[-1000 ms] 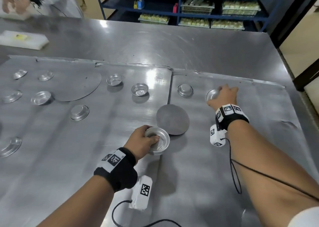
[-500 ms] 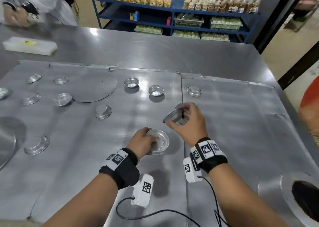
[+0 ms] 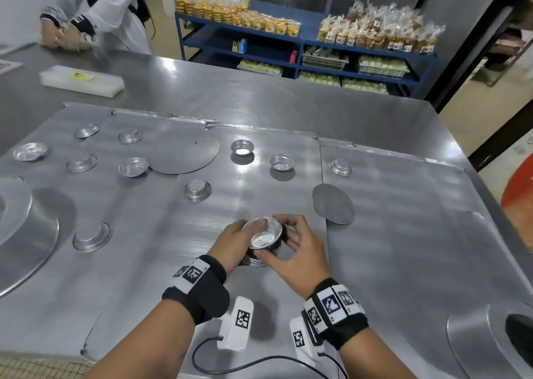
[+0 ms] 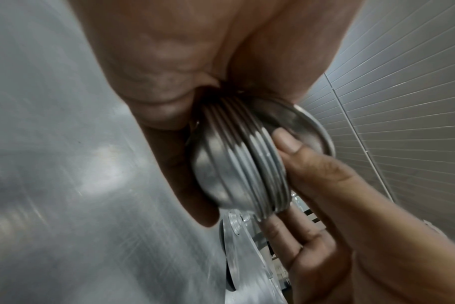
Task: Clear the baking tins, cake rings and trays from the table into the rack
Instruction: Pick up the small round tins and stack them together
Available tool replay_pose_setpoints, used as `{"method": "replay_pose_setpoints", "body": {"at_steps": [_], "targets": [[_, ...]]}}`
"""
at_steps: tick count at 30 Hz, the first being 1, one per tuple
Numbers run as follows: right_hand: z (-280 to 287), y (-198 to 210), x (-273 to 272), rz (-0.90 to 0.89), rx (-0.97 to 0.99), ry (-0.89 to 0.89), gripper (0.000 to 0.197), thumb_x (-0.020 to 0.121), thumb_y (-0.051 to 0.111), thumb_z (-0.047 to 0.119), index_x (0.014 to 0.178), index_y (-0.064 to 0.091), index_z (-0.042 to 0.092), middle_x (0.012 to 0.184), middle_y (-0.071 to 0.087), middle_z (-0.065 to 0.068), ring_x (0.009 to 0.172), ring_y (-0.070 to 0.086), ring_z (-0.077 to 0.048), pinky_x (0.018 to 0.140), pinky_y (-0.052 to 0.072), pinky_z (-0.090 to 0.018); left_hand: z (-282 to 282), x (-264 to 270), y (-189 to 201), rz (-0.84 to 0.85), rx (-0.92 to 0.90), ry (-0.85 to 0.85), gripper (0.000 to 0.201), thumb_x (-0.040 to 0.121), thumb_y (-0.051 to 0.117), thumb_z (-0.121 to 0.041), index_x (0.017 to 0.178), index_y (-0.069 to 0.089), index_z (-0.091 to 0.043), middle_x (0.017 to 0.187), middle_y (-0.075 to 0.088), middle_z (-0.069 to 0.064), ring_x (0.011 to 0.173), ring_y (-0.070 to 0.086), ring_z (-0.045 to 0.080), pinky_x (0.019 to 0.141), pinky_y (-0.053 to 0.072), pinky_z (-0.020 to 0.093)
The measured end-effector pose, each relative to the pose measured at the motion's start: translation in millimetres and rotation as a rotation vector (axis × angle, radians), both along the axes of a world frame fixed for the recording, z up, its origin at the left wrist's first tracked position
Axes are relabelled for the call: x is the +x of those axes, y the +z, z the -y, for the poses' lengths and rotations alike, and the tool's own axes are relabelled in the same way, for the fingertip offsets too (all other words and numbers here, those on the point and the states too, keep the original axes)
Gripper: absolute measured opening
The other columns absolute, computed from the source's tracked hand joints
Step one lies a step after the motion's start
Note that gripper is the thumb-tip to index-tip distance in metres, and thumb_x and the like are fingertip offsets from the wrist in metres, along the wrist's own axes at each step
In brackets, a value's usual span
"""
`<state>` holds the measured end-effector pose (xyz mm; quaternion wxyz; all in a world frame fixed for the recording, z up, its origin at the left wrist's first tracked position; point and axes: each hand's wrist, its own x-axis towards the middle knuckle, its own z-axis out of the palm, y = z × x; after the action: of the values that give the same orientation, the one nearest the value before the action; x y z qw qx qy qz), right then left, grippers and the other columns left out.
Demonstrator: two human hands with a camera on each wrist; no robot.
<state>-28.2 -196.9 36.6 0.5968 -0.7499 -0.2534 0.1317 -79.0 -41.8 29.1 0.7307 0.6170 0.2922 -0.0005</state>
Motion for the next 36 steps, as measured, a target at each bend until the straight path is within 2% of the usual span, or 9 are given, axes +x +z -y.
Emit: {"method": "replay_pose_setpoints", "body": {"at_steps": [3,8,12,16,21,25,29,33,36], "targets": [[-2,1,-2,0.011,-0.005,0.018,0.061,0.066,0.090,0.017,0.117,0.057,0.024,0.114,0.068,0.011,0.109,0.066,-0.005,0.101,0.051,-0.031,-6,-5,4,0.014,0.033,-0.011,0.044,0.073,0.072,-0.038,0.108,0.068,-0.011,0.099,0.075,0.016,0.095,0.072,0.037,0.089,0.056,0.057],[0,0,-4,0.017,-0.029,0.062,0.054,0.068,0.089,0.020,0.111,0.056,0.024,0.123,0.065,0.015,0.116,0.062,-0.002,0.106,0.048,-0.033,-12,-6,3,0.019,0.049,-0.004,0.035,0.077,0.071,-0.012,0.112,0.065,-0.008,0.105,0.071,0.019,0.096,0.070,0.036,0.081,0.058,0.049],[3,-1,2,-0.012,-0.040,0.089,0.055,0.062,0.093,0.024,0.105,0.059,0.022,0.125,0.066,0.016,0.117,0.062,-0.002,0.106,0.048,-0.035,-12,-7,2,0.029,0.050,-0.014,0.036,0.076,0.069,-0.011,0.112,0.064,-0.007,0.105,0.070,0.022,0.094,0.069,0.035,0.080,0.057,0.048],[4,-3,7,-0.031,-0.078,0.115,0.061,0.057,0.096,0.027,0.108,0.062,0.027,0.124,0.066,0.018,0.117,0.061,0.001,0.107,0.047,-0.032,-12,-6,0,0.039,0.045,-0.016,0.047,0.067,0.066,-0.019,0.112,0.064,-0.008,0.106,0.070,0.021,0.091,0.068,0.031,0.076,0.056,0.042],[1,-8,9,-0.023,-0.124,0.129,0.074,0.058,0.095,0.032,0.124,0.061,0.030,0.122,0.067,0.014,0.116,0.061,0.003,0.106,0.047,-0.028,-15,-4,-4,0.020,0.061,-0.013,0.043,0.071,0.067,-0.016,0.113,0.063,-0.007,0.104,0.070,0.021,0.093,0.068,0.035,0.076,0.057,0.044],[-2,-11,13,-0.038,-0.142,0.154,0.078,0.059,0.094,0.036,0.129,0.059,0.029,0.125,0.065,0.015,0.117,0.060,0.004,0.106,0.046,-0.026,-20,-1,-12,-0.010,0.078,-0.013,0.029,0.087,0.066,-0.004,0.115,0.062,-0.007,0.105,0.069,0.021,0.090,0.068,0.030,0.068,0.056,0.038],[-6,-15,20,-0.031,-0.163,0.178,0.076,0.058,0.094,0.037,0.126,0.062,0.027,0.119,0.068,0.016,0.113,0.063,0.001,0.100,0.049,-0.021,-24,1,-20,-0.034,0.080,0.003,0.027,0.090,0.063,0.001,0.116,0.062,-0.006,0.104,0.069,0.020,0.088,0.067,0.028,0.068,0.055,0.037],[-11,-16,40,0.018,-0.322,0.283,0.077,0.058,0.096,0.030,0.126,0.061,0.028,0.113,0.068,0.017,0.107,0.064,0.004,0.096,0.049,-0.015,-28,4,-26,-0.054,0.075,0.034,0.027,0.090,0.063,0.002,0.115,0.061,-0.005,0.101,0.069,0.019,0.085,0.066,0.026,0.069,0.055,0.037],[-20,-23,68,0.087,-0.519,0.339,0.079,0.063,0.093,0.028,0.133,0.058,0.021,0.121,0.066,0.006,0.108,0.064,-0.002,0.098,0.051,-0.022,-33,7,-30,-0.070,0.062,0.060,0.027,0.090,0.064,0.003,0.115,0.061,-0.006,0.096,0.067,0.015,0.080,0.064,0.023,0.061,0.054,0.032]]}}
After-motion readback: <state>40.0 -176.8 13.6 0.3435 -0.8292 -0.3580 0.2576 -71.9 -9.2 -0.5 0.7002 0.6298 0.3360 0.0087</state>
